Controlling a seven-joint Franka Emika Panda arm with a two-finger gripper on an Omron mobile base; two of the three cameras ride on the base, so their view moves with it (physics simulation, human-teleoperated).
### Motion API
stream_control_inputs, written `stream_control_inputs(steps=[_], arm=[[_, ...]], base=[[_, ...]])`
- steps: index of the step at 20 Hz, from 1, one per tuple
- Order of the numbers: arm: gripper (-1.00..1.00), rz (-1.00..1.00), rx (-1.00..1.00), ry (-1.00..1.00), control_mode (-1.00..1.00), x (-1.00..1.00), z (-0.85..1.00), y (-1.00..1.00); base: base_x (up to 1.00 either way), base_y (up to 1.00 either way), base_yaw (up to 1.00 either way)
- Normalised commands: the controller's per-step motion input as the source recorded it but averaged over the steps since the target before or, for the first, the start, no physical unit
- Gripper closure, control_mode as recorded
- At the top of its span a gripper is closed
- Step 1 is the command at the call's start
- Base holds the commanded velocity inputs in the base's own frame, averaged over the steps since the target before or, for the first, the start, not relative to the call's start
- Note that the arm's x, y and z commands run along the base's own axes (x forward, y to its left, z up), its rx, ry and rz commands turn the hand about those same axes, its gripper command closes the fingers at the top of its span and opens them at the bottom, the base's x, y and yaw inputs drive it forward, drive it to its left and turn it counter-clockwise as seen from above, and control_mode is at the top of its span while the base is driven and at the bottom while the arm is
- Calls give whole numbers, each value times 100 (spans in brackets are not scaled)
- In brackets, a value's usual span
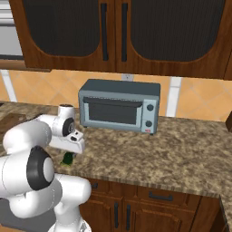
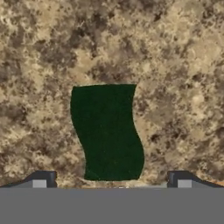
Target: Pick up the sponge from the counter and clean the cutting board by briefly scrubbing or pressing down on the cutting board. Once finished, release the sponge.
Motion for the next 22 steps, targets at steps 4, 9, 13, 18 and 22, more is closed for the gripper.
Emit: stream_control_inputs(steps=[4, 9, 13, 18, 22], arm=[[-100, 0, -1, 0, -100, 6, -31, 0], [-100, 0, 0, 0, -100, 0, -29, 0], [-100, 0, 0, 0, -100, 0, -22, 0], [-100, 0, 0, 0, -100, 0, -7, 0], [-100, 0, 0, 0, -100, 0, 0, 0]], base=[[0, 0, 0], [0, 0, 0], [0, 0, 0], [0, 0, 0], [0, 0, 0]])
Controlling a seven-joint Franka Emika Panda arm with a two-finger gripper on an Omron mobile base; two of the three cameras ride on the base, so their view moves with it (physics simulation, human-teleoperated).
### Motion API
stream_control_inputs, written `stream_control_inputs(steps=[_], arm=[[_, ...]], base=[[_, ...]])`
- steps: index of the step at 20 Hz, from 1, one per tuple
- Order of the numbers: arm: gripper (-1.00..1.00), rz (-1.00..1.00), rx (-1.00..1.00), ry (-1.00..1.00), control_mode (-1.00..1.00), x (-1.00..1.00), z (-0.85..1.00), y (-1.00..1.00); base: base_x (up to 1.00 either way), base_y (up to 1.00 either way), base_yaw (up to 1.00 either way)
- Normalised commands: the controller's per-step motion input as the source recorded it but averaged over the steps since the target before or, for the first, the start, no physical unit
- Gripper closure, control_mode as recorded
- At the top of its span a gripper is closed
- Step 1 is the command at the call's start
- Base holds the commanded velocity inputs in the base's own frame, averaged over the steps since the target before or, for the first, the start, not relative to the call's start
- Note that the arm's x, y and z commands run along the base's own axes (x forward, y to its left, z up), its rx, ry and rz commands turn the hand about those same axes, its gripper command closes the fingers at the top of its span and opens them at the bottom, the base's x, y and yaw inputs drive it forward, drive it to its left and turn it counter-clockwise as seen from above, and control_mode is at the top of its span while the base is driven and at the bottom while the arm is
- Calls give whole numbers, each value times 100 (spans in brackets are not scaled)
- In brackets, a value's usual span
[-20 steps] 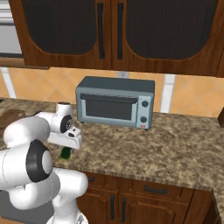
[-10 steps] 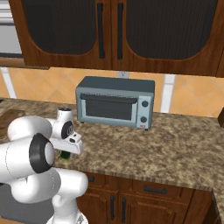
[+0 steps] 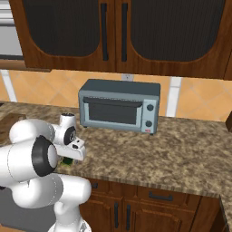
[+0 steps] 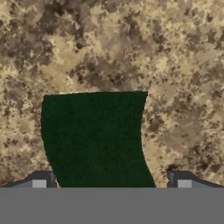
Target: Pick up the sponge from the counter and clean the cutting board by briefly scrubbing or pressing down on the cutting board. Once finished, release the sponge.
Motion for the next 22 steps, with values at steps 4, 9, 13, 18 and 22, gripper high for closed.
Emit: stream_control_inputs(steps=[4, 9, 13, 18, 22], arm=[[-100, 0, 0, 0, -100, 0, 0, 5], [-100, 0, 0, 0, -100, 0, 0, 6], [100, 0, 0, 0, -100, 0, 0, 1], [100, 0, 0, 0, -100, 0, 0, 0], [100, 0, 0, 0, -100, 0, 5, 6]], base=[[0, 0, 0], [0, 0, 0], [0, 0, 0], [0, 0, 0], [0, 0, 0]])
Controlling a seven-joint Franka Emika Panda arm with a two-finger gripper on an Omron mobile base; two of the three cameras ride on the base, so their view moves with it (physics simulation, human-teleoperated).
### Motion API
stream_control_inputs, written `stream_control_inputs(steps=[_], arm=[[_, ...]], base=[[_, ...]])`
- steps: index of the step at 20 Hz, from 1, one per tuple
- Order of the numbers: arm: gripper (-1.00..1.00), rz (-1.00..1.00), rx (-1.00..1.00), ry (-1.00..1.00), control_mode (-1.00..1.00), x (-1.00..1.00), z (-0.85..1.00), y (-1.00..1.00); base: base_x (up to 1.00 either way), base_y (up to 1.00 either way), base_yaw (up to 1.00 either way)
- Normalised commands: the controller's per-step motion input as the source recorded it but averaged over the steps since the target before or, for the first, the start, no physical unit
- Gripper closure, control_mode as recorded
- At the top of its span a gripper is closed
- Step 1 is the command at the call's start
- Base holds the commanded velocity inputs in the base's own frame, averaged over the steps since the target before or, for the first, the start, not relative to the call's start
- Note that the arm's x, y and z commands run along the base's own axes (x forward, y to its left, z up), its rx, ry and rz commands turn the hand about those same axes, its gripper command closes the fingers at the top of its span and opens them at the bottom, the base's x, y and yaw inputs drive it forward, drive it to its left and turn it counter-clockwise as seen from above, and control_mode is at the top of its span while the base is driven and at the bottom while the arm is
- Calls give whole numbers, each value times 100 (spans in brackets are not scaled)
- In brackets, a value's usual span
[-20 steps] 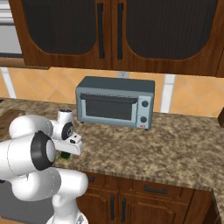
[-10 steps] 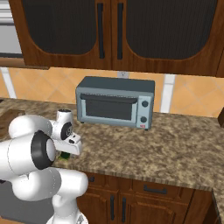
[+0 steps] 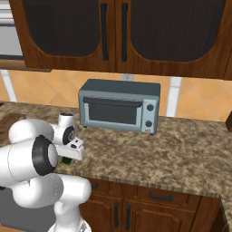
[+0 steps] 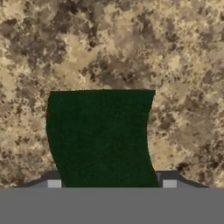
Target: Pick up the sponge from the counter and clean the cutting board by briefly scrubbing or pressing down on the cutting board. Once finished, release the sponge.
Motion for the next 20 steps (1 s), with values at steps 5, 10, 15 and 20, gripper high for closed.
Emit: stream_control_inputs(steps=[5, 10, 15, 20], arm=[[100, 4, 0, -4, -100, 0, 53, 59], [100, 6, 0, -10, -100, 0, 68, 99], [100, 10, 1, -12, -100, 2, 45, 100], [100, 14, 0, -11, -100, 0, 10, 100]], base=[[0, 0, 0], [0, 0, 0], [0, 0, 0], [0, 0, 0]])
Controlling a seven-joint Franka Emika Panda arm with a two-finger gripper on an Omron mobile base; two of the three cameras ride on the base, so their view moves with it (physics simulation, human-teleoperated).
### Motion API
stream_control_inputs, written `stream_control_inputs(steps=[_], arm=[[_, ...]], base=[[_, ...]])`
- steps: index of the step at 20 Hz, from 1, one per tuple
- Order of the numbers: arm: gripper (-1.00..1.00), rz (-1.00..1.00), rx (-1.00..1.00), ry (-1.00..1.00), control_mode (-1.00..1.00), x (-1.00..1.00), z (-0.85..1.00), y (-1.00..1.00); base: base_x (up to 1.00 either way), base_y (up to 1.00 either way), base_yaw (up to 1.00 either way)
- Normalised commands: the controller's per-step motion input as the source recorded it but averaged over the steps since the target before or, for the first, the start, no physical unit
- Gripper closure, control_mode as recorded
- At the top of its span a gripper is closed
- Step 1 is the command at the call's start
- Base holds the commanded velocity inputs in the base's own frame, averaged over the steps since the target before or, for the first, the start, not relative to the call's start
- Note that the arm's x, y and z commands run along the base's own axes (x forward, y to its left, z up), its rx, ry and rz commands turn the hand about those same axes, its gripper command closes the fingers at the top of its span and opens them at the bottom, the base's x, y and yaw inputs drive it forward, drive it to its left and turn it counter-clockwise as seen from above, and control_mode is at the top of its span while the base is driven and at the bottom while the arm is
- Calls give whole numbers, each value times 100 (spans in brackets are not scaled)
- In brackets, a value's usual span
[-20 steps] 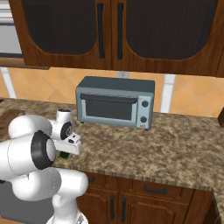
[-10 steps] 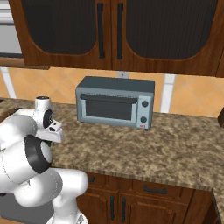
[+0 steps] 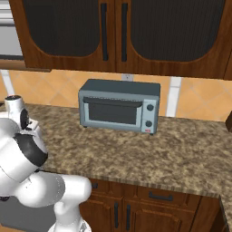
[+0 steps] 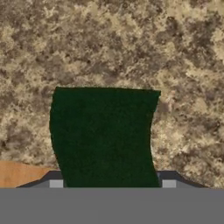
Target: Pick up the sponge from the counter and clean the cutting board by briefly scrubbing or pressing down on the cutting board. Once finished, release the sponge.
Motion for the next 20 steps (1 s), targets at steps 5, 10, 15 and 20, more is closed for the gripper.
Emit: stream_control_inputs(steps=[5, 10, 15, 20], arm=[[100, 17, 0, -8, -100, 0, 24, 100], [100, 14, 0, 5, -100, 7, 47, 78], [100, 14, -3, 14, -100, 6, 20, 67], [100, 14, -1, -2, -100, 7, -31, 59]], base=[[0, 0, 0], [0, 0, 0], [0, 0, 0], [0, 0, 0]])
